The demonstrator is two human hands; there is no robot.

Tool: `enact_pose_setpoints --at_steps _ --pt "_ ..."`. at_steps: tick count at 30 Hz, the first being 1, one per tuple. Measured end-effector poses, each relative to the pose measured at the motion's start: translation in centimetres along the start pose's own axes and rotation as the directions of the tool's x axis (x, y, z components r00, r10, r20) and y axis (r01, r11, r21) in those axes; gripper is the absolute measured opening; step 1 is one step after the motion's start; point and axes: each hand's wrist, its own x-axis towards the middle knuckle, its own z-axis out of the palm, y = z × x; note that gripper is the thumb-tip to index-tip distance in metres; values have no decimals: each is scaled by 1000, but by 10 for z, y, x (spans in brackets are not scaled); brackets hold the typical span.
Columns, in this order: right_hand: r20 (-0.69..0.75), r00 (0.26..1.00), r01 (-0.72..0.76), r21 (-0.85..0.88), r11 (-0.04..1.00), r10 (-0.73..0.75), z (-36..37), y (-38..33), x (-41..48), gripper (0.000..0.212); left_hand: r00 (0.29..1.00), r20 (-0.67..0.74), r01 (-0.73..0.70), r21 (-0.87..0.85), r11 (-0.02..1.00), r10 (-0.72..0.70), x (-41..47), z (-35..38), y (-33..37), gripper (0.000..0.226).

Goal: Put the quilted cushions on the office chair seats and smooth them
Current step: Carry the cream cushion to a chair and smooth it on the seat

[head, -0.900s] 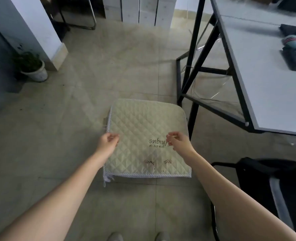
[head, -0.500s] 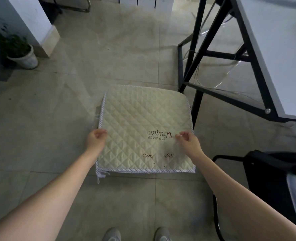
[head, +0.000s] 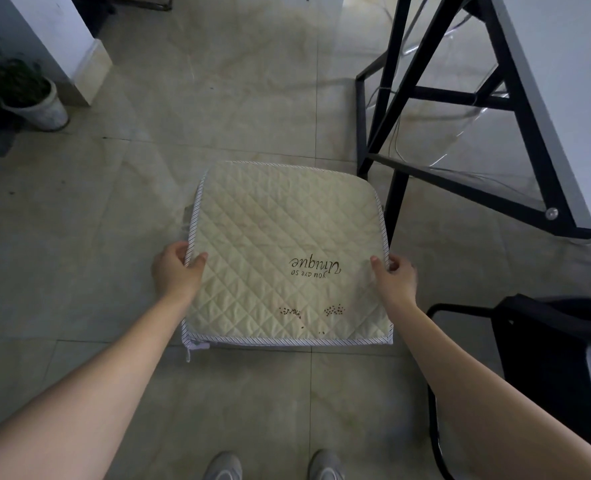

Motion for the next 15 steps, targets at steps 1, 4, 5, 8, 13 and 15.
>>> enact_pose_setpoints --at_steps 1,4,5,8,13,15 --pt "-19 1000 -3 35 999 4 0 -1 1 45 1000 -8 3 -15 1000 -4 0 -1 2 38" --pt "-31 999 -14 104 994 18 1 -5 2 42 999 -8 35 -51 998 -36 -1 -1 9 35" --pt "-20 1000 -22 118 993 24 1 -7 3 44 999 3 46 -70 997 -45 -1 0 10 34" --pt "67 997 -43 151 988 33 3 -11 5 47 998 54 36 -127 991 -30 0 2 11 23" --pt "128 991 -3 260 966 -31 -2 -22 1 16 1000 25 23 -218 976 -18 -2 -2 16 14" --pt "110 993 16 271 962 -48 -8 -26 0 16 1000 9 23 -274 961 -22 -3 -7 19 18"
